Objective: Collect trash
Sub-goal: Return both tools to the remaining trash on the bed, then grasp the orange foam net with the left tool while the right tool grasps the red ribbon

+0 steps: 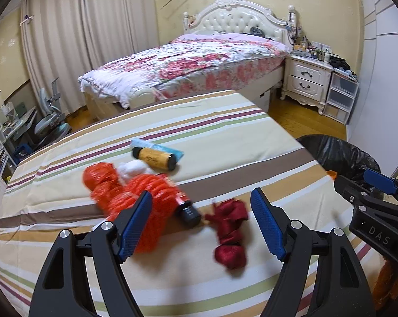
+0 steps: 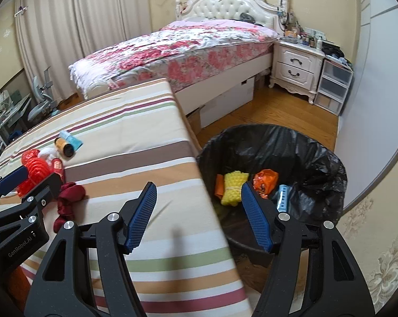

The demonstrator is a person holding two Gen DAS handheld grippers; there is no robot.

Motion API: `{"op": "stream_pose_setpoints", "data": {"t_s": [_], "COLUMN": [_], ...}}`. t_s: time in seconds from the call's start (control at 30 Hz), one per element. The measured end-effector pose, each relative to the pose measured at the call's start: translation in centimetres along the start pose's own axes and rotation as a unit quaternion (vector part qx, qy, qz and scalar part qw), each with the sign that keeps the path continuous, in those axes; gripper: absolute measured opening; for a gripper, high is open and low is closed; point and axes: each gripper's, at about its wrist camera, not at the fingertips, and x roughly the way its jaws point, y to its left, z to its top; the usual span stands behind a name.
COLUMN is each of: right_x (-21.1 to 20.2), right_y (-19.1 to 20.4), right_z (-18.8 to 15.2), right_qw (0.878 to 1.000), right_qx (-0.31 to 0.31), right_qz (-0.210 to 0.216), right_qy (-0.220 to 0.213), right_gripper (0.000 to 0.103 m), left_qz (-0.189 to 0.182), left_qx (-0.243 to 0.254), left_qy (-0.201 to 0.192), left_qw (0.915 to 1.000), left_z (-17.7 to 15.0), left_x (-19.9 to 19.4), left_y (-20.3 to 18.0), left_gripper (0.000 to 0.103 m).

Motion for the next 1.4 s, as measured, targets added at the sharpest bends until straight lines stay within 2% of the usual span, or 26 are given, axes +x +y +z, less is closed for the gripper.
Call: {"op": "stream_pose_setpoints", "data": {"t_s": [0.23, 0.43, 0.8, 1.0, 1.13, 1.4], "right_x": [0.1, 0.4, 0.9, 1.3, 1.5, 1.5], "right_y": [2.9, 4.1, 4.1, 4.1, 4.2, 5.0], "right_z": [-0.5, -0.7, -0.8, -0.9, -1.0, -1.2], "right_qw": [0.999, 0.999, 0.999, 0.999, 0.998, 0.998], "right_qx": [-0.025, -0.032, -0.029, -0.028, -0.029, -0.038], "right_qz": [0.023, 0.031, 0.036, 0.038, 0.039, 0.043], "right_qy": [0.009, 0.015, 0.021, 0.024, 0.027, 0.030], "right_gripper": [0.065, 0.065, 0.065, 0.065, 0.065, 0.065], "left_qz": [0.025, 0.034, 0.036, 0.050, 0.043, 0.040], "left_qx": [-0.022, -0.029, -0.034, -0.052, -0.076, -0.081], "left_qy": [0.005, 0.006, 0.009, 0.028, 0.048, 0.053], "left_qw": [0.9994, 0.9990, 0.9987, 0.9970, 0.9950, 0.9945], "left_z": [-1.1, -1.1, -1.3, -2.4, -3.2, -4.4], "left_x": [-0.3, 0.3, 0.8, 1.3, 1.6, 0.6], "left_y": [3.3, 4.4, 5.4, 7.4, 9.0, 9.6], "left_gripper": [0.074, 0.074, 0.074, 0.074, 0.074, 0.074]}}
